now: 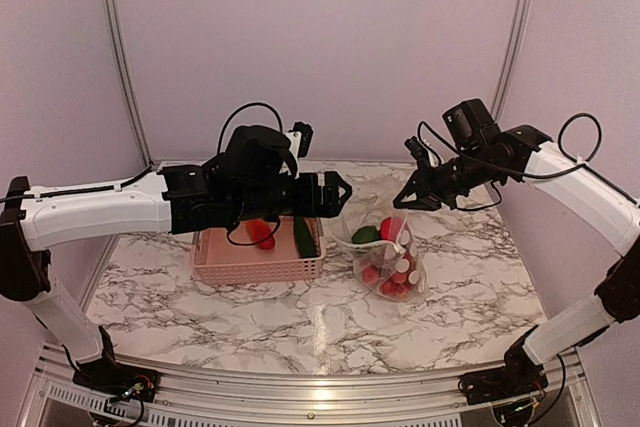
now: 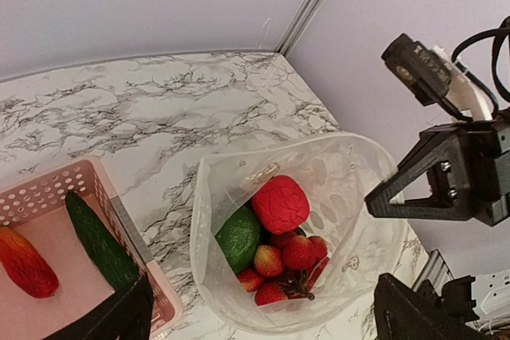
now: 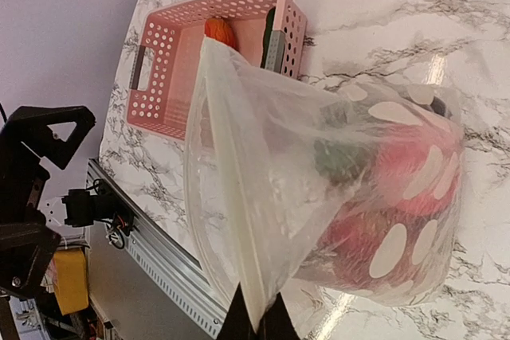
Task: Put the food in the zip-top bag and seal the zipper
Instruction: Place the fake vegetable in the zipper food storage bag, then adjust the zipper food storage bag at the center of the board.
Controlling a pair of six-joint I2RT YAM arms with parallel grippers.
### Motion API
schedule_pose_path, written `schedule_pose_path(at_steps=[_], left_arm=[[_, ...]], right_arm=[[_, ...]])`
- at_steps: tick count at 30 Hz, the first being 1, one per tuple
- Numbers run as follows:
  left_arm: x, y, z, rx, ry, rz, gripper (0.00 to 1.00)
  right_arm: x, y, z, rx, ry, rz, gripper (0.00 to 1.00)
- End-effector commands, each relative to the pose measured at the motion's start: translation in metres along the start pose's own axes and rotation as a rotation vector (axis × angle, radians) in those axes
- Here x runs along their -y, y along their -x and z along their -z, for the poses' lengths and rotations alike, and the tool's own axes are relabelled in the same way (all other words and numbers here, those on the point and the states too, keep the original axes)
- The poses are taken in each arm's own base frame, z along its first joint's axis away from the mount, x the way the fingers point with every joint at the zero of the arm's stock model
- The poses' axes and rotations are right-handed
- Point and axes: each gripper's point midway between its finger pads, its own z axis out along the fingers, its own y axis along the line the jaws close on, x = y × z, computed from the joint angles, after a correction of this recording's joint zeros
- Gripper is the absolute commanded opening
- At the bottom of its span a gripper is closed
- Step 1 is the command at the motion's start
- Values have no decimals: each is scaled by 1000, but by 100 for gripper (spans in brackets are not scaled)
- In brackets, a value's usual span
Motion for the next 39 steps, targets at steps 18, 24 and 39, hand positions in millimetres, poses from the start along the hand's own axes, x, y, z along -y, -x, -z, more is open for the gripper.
schedule_pose_path(at_steps=[18,24,39], left_arm=[[-38,-72,-70,-343,64,88,30],[-24,-53,-74,-282,20,130,0],[56,1,-59,-108,-195,-12,0]], right_arm=[[1,4,2,7,-18,48,0],[21,-11,1,-13,-102,-14,11],[24,12,46,96,-331,29,0]])
